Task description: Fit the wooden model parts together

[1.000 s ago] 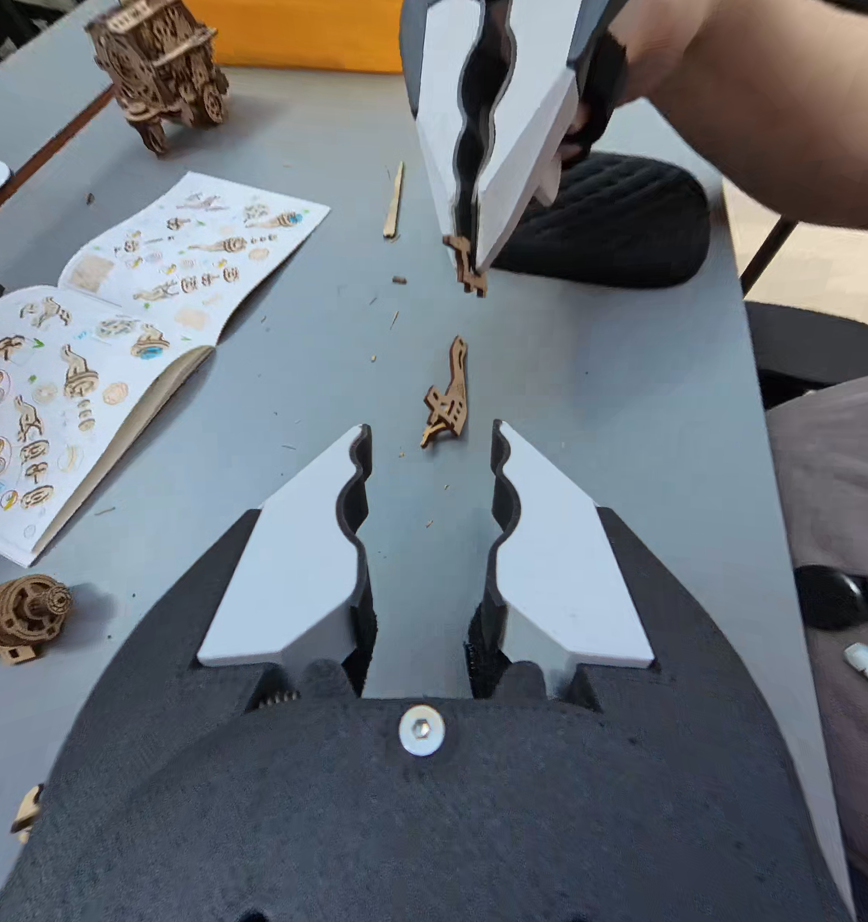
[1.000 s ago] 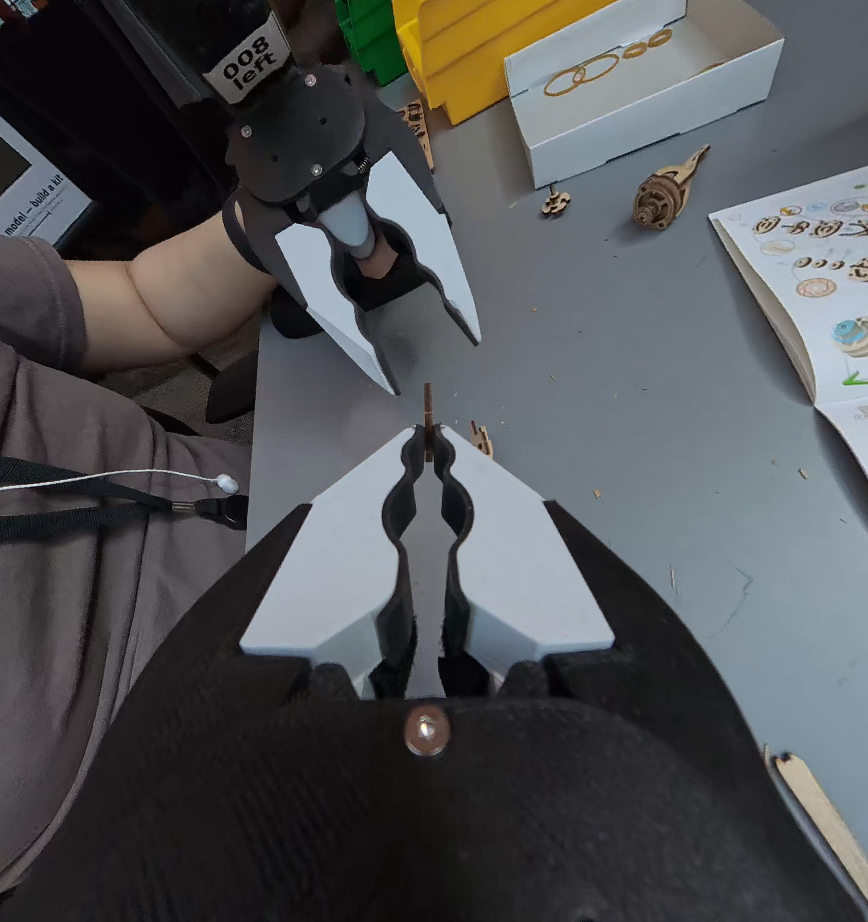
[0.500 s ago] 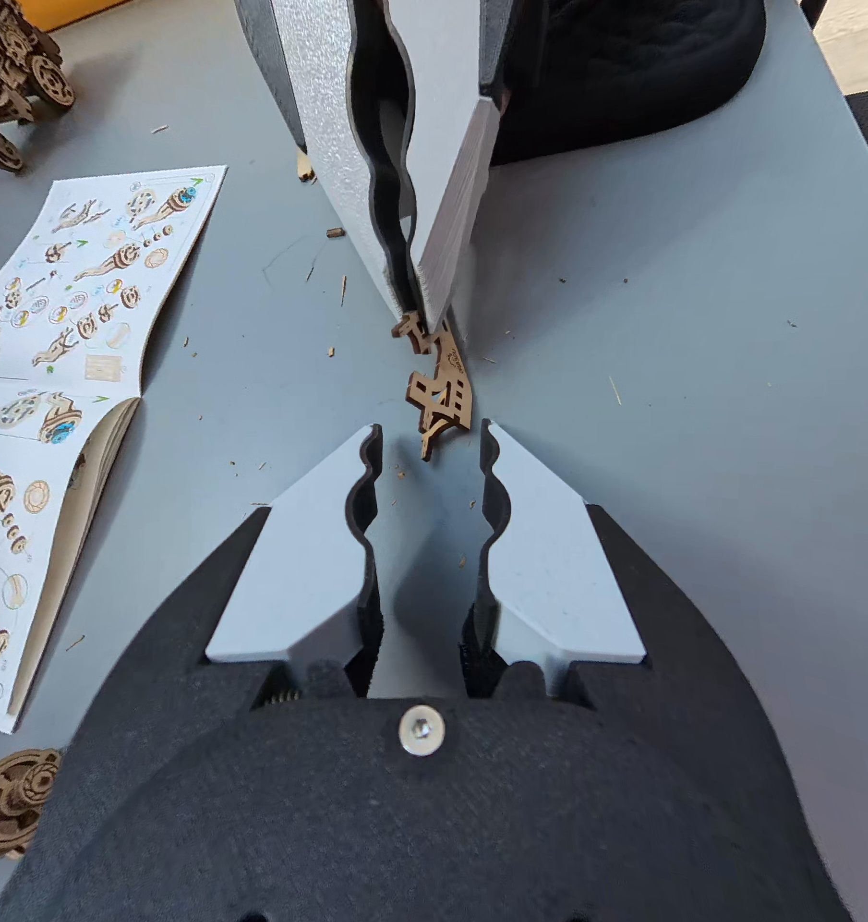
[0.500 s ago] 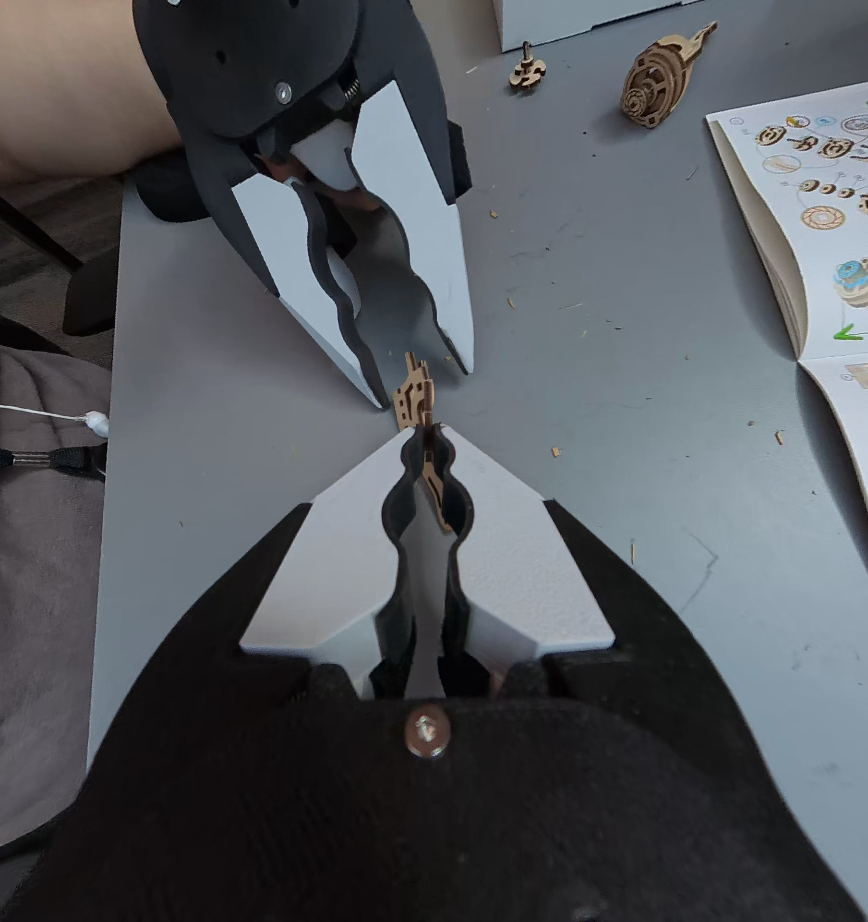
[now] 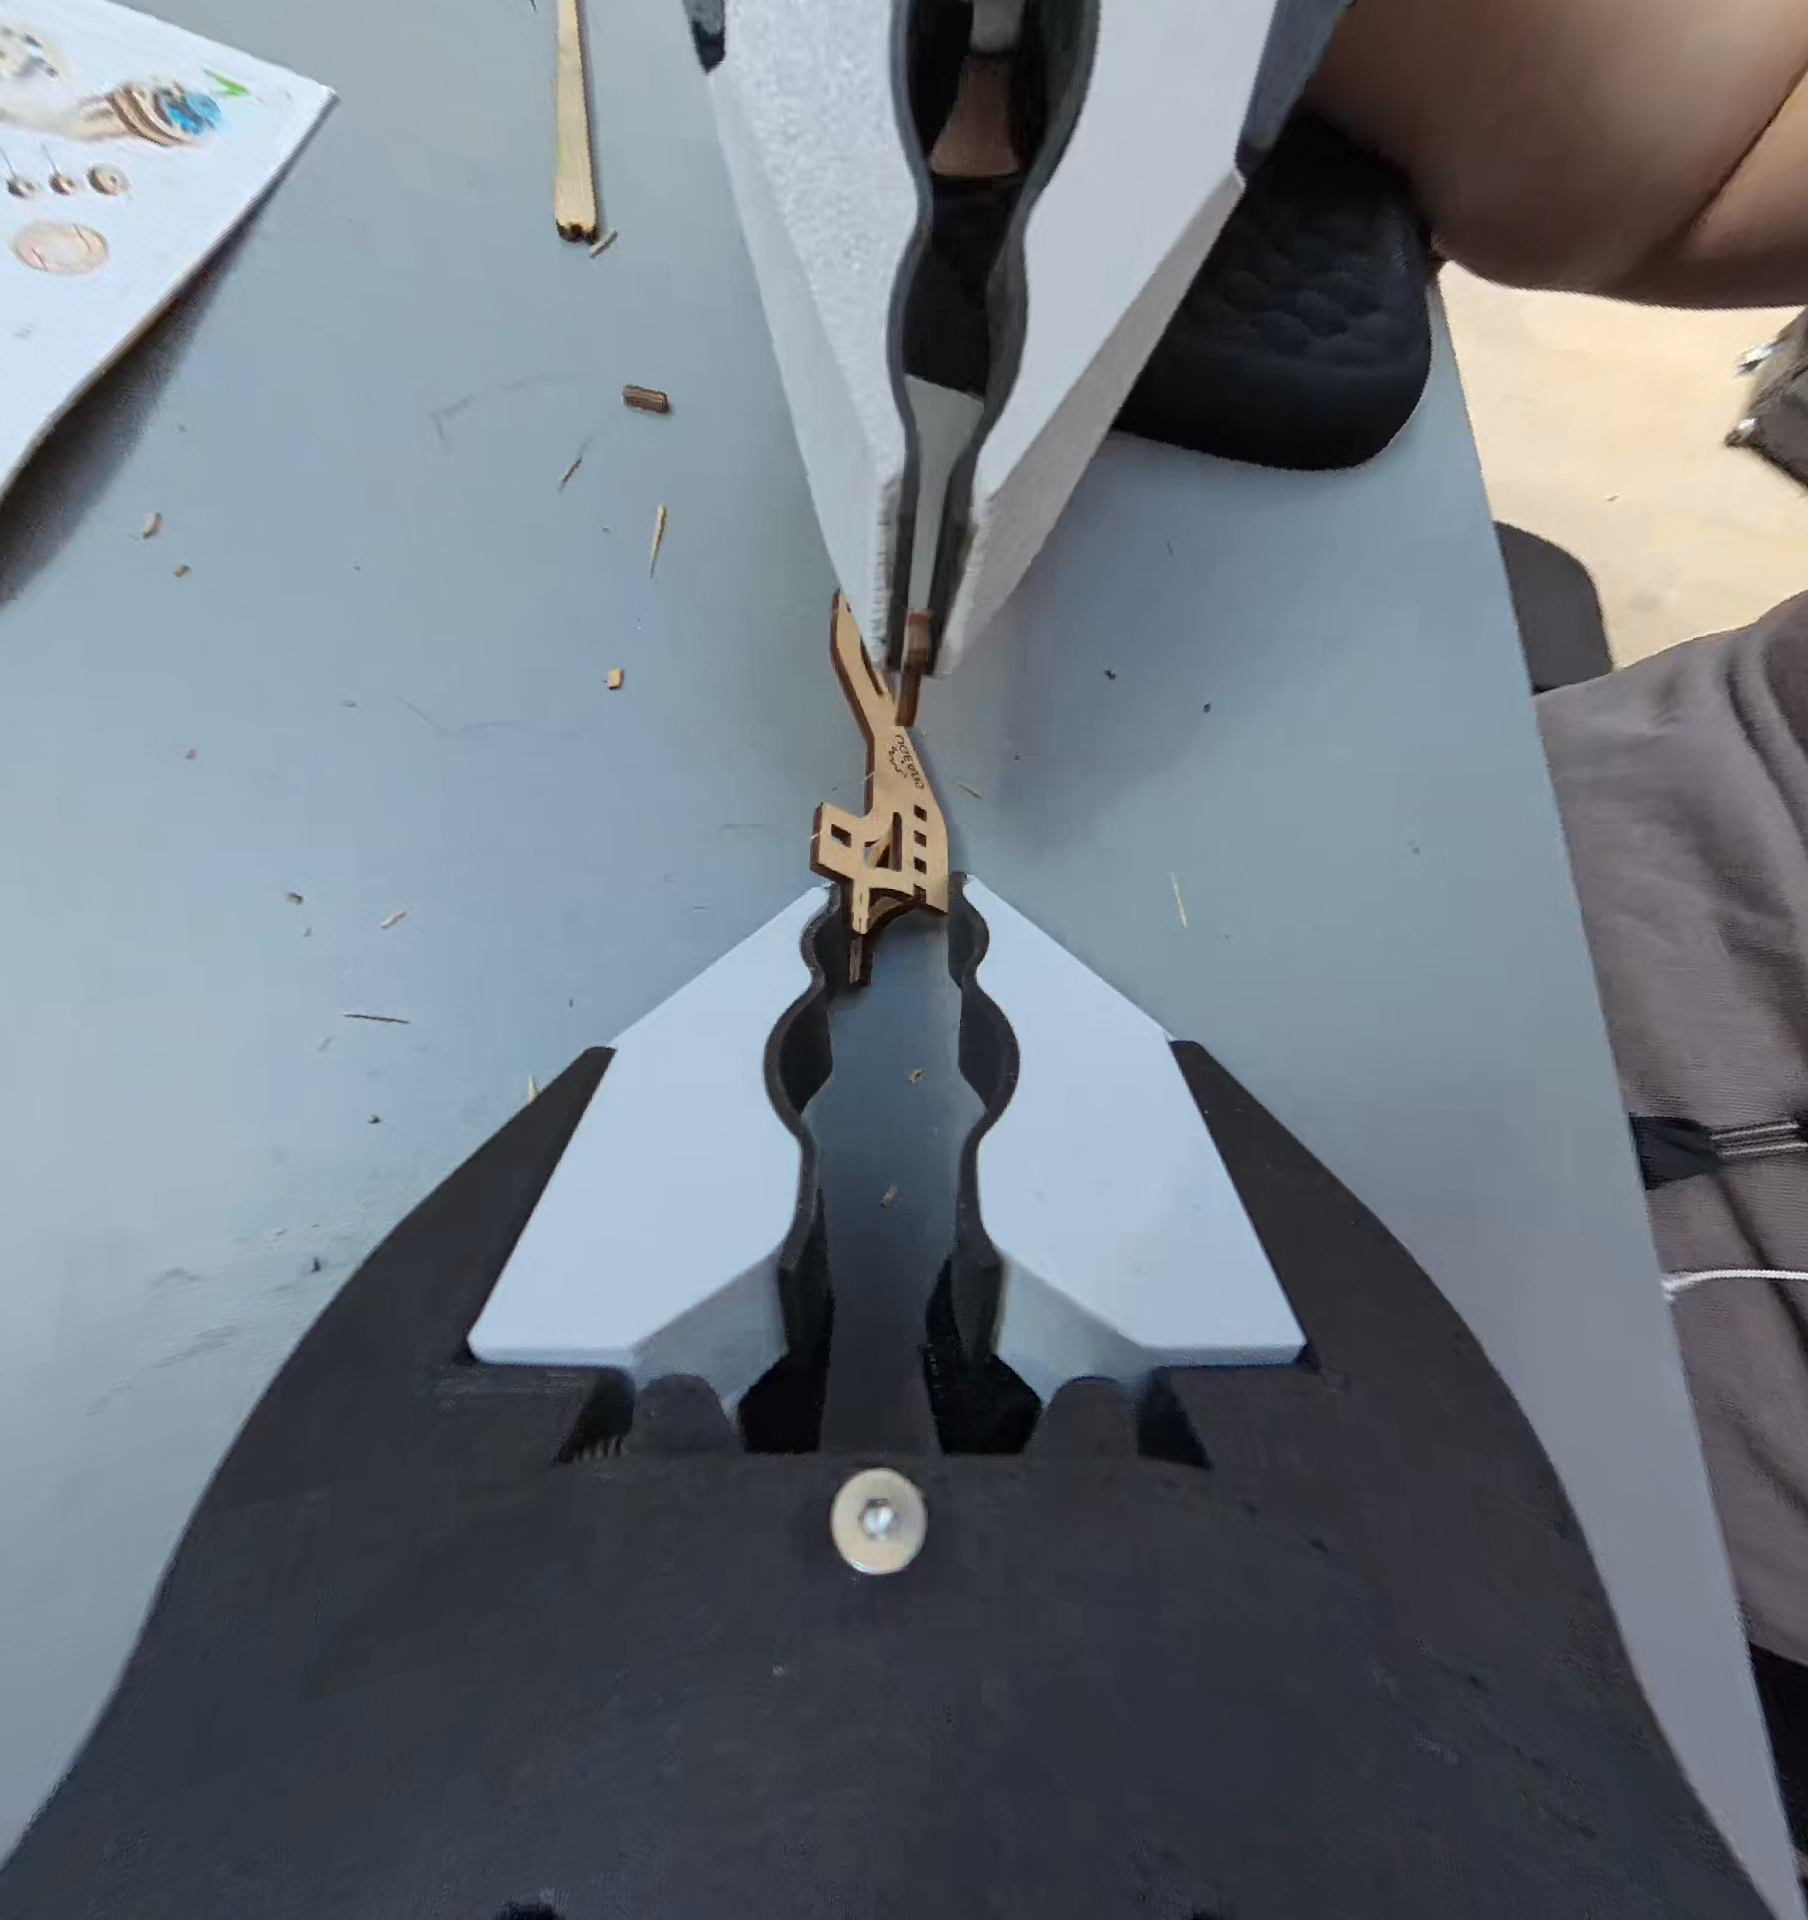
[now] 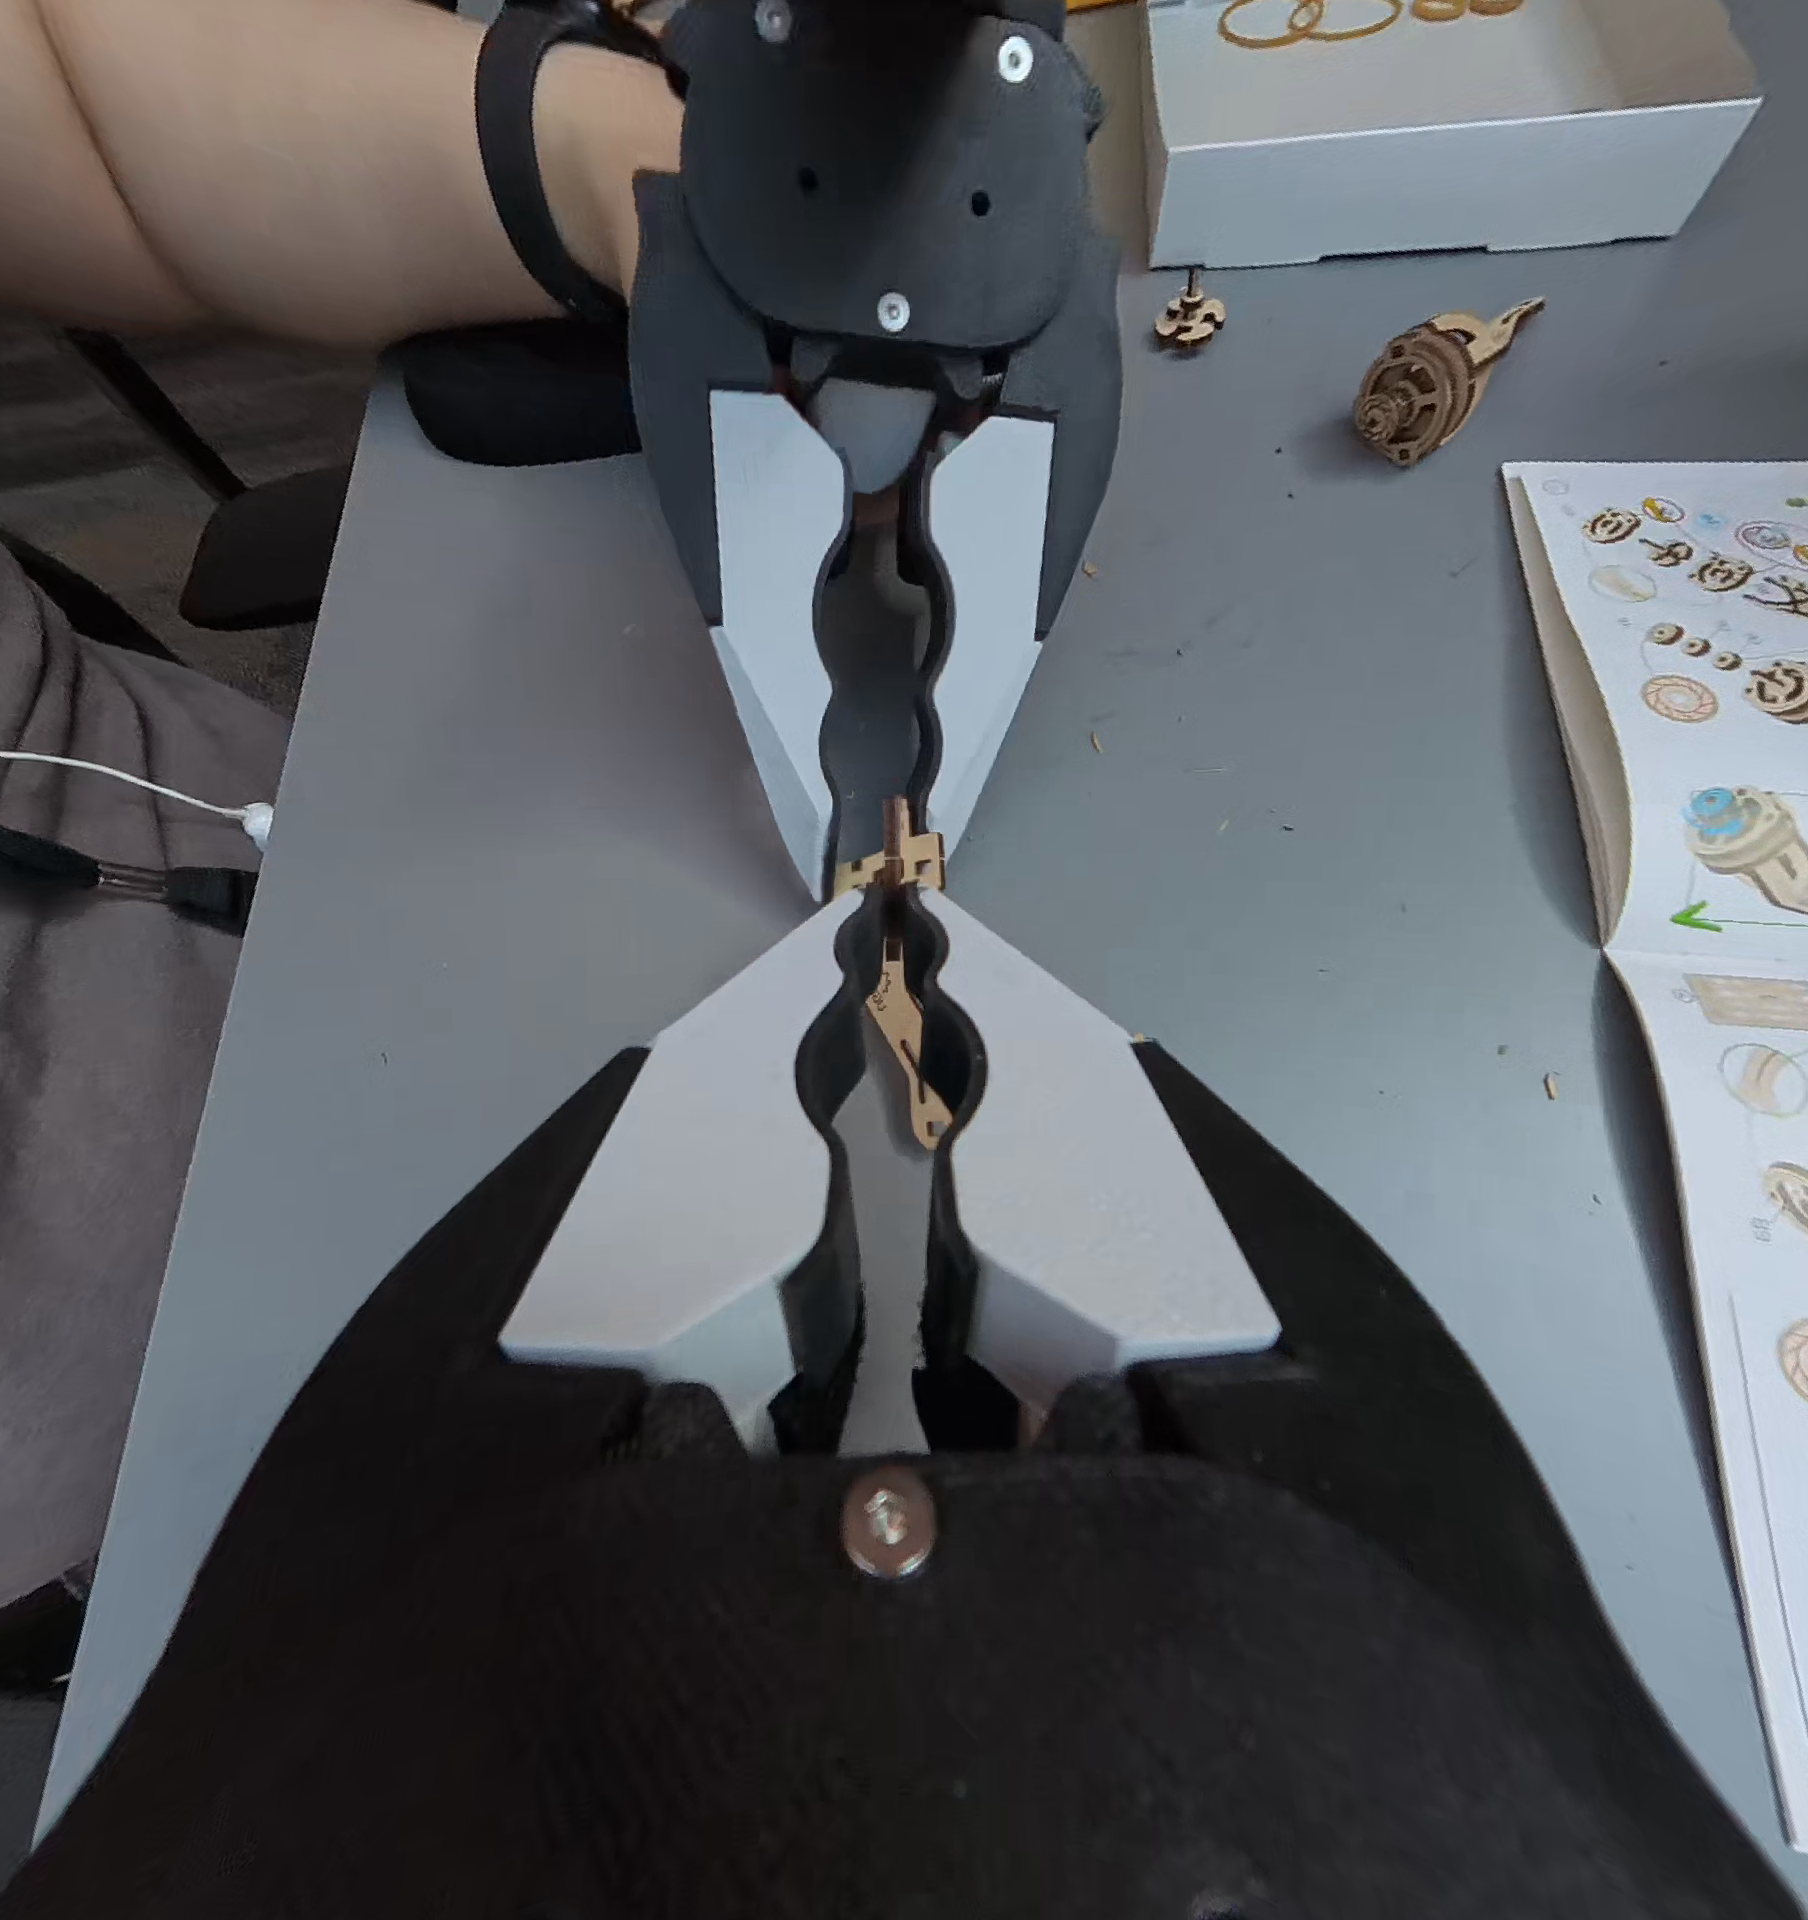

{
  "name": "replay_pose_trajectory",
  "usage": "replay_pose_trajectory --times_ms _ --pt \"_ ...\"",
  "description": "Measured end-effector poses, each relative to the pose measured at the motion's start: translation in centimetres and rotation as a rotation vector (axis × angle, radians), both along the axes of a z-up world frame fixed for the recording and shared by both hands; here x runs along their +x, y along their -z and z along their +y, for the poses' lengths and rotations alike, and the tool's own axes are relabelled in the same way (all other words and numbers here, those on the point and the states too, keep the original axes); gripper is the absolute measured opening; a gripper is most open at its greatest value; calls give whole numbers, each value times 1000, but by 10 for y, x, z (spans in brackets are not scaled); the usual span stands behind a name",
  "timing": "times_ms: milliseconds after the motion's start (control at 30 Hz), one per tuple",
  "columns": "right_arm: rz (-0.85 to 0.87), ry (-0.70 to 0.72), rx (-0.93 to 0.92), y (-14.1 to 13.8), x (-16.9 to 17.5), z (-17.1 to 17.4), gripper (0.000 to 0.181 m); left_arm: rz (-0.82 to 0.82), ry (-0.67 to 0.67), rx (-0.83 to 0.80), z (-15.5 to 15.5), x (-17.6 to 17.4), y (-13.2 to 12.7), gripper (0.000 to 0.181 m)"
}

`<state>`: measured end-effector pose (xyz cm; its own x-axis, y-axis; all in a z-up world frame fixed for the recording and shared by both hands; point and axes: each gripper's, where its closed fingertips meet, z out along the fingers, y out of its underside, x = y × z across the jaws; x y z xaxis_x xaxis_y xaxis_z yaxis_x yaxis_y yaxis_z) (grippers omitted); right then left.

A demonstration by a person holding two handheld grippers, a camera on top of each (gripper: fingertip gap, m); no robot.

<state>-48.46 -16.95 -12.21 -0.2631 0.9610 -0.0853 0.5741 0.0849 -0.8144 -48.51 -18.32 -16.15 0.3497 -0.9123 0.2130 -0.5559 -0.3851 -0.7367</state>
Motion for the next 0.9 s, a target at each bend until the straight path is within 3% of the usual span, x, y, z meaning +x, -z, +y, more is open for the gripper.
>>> replay_pose_trajectory --times_ms 100,400,500,867,900 --pt "-55 -35 -20 12 -2 -6 1 -42 -3 -122 -3 2 -2 17" --pt "-126 -16 -147 19 -7 -2 1 -94 11 -222 -2 1 -4 18" --pt "-133 5 -175 19 -8 4 2 -81 28 -155 -1 -1 -5 32" --pt "-138 47 -290 20 -10 13 2 10 -43 86 14 -2 0 21" --pt "-137 53 -299 20 -10 14 2 4 -38 82 12 -2 0 29"
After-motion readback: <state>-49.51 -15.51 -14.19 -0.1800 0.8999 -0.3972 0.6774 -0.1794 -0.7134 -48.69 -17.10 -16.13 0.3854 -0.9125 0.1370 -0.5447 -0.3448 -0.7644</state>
